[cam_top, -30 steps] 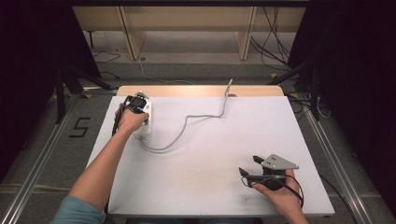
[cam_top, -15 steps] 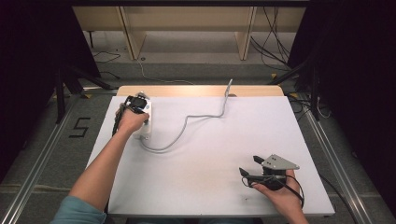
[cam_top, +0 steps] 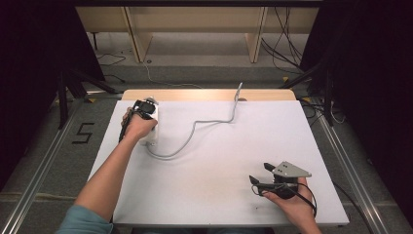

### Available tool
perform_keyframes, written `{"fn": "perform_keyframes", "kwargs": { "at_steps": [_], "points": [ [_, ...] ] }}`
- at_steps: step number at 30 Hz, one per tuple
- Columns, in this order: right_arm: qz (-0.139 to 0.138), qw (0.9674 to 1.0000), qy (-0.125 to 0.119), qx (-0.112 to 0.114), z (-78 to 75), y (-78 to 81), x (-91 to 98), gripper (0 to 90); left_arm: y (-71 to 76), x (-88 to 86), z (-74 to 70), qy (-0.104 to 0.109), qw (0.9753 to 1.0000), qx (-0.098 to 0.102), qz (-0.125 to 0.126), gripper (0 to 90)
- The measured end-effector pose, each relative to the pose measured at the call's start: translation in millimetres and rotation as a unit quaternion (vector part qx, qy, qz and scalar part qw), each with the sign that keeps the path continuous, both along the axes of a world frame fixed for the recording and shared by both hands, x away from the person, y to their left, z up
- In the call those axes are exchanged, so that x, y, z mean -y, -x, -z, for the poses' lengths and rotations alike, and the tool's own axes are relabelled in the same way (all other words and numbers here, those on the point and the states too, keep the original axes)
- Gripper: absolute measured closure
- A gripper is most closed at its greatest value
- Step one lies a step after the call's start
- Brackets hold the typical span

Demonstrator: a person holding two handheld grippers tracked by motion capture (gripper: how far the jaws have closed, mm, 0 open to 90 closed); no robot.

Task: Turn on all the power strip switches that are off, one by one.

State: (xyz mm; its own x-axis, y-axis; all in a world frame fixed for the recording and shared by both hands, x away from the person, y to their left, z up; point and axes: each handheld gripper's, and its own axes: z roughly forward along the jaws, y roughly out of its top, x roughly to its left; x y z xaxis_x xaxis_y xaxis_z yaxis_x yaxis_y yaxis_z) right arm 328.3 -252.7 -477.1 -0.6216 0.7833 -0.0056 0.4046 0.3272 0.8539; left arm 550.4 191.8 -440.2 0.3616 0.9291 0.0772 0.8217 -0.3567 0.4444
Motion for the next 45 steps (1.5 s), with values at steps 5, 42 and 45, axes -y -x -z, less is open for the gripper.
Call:
{"fn": "perform_keyframes", "kwargs": {
  "at_steps": [5,42,45],
  "points": [
    [0.000,1.0000,-0.001,0.001,0.7,-0.5,-0.6,28.0,-2.5,-0.8,-0.7,0.004,0.9999,-0.010,-0.001,89.9],
    [0.000,1.0000,-0.003,-0.001,0.7,-1.1,0.9,28.0,-10.0,-9.0,-9.5,0.014,0.9996,0.024,-0.003,89.8],
    [0.000,1.0000,-0.004,-0.002,0.9,-1.2,1.0,28.1,-11.4,-11.5,-8.1,0.018,0.9996,0.023,-0.006,89.8]
  ]
}}
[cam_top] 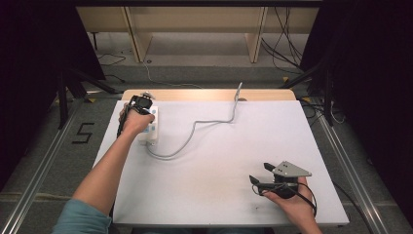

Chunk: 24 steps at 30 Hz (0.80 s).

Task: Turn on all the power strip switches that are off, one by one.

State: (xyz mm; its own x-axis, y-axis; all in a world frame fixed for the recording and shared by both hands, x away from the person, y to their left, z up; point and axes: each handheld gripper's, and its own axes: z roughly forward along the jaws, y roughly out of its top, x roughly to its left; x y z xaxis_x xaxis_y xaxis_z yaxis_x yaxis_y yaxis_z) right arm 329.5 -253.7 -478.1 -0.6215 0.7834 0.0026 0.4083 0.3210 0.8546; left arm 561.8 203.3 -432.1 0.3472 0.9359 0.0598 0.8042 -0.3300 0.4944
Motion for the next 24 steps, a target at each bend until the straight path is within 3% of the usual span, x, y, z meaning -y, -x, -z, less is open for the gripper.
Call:
{"fn": "perform_keyframes", "kwargs": {
  "at_steps": [5,24],
  "points": [
    [-0.001,1.0000,0.000,0.000,0.3,0.0,-0.1,28.1,-2.5,-2.3,-0.6,0.007,1.0000,0.001,-0.004,89.8],
    [0.001,1.0000,-0.003,-0.003,2.6,-2.0,1.6,28.1,-21.6,-3.6,-8.5,-0.003,1.0000,0.001,-0.003,89.8]
  ]
}}
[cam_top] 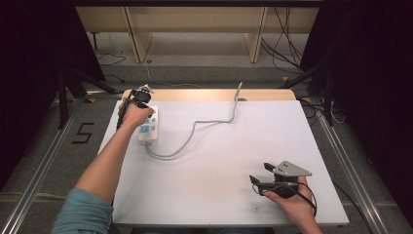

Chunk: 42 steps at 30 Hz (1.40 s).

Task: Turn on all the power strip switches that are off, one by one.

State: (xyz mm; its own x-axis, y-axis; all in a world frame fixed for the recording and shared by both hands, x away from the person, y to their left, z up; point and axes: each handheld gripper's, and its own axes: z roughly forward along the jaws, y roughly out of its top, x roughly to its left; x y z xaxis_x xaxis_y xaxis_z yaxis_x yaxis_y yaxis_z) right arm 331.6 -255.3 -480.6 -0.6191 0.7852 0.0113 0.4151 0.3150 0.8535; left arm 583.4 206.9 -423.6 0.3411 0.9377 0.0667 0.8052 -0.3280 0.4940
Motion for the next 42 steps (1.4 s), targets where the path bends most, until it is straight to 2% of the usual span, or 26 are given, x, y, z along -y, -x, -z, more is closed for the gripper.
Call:
{"fn": "perform_keyframes", "kwargs": {
  "at_steps": [24,42],
  "points": [
    [-0.001,1.0000,0.000,0.000,0.0,0.6,-0.3,28.1,-16.1,7.8,5.0,-0.007,1.0000,0.005,0.005,89.8],
    [-0.003,1.0000,0.000,0.000,0.4,0.7,-1.0,28.0,-23.6,8.1,8.8,-0.003,0.9998,0.020,0.001,89.8]
  ]
}}
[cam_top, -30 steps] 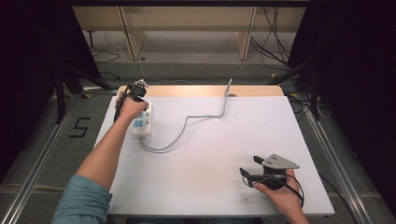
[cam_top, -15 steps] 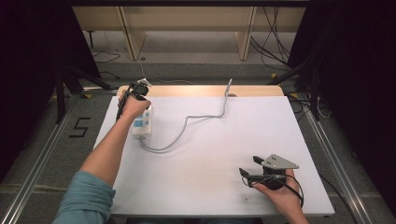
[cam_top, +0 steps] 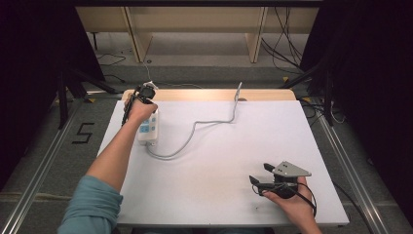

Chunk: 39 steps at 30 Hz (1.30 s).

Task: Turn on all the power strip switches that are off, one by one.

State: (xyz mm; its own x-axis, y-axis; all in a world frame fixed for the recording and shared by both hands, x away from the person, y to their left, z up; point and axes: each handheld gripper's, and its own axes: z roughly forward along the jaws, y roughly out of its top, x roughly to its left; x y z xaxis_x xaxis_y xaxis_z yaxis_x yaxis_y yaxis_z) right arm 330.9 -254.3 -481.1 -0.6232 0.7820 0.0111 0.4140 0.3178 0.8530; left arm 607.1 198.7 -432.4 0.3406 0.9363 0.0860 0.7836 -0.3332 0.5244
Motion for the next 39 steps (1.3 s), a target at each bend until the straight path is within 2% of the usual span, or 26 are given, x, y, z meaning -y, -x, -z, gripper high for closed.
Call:
{"fn": "perform_keyframes", "kwargs": {
  "at_steps": [5,10,19,23,39],
  "points": [
    [0.001,1.0000,0.000,-0.002,0.1,0.3,-0.2,27.9,-1.3,1.9,0.6,-0.002,0.9999,0.015,0.001,89.7],
    [0.000,1.0000,0.001,0.001,-0.1,0.3,0.1,27.9,-2.9,1.6,5.8,-0.007,1.0000,0.005,0.000,89.7],
    [0.000,1.0000,0.000,0.001,-0.5,0.8,-0.5,27.9,-5.0,1.3,6.2,-0.011,0.9998,0.019,-0.004,89.7],
    [0.000,1.0000,0.000,0.000,-0.5,1.0,-0.1,27.9,-6.0,0.6,7.7,-0.015,0.9997,0.019,-0.005,89.7],
    [0.000,1.0000,0.000,0.000,-0.3,1.2,-0.1,27.9,-7.6,-2.0,10.7,-0.003,0.9997,0.019,-0.014,89.7]
  ]
}}
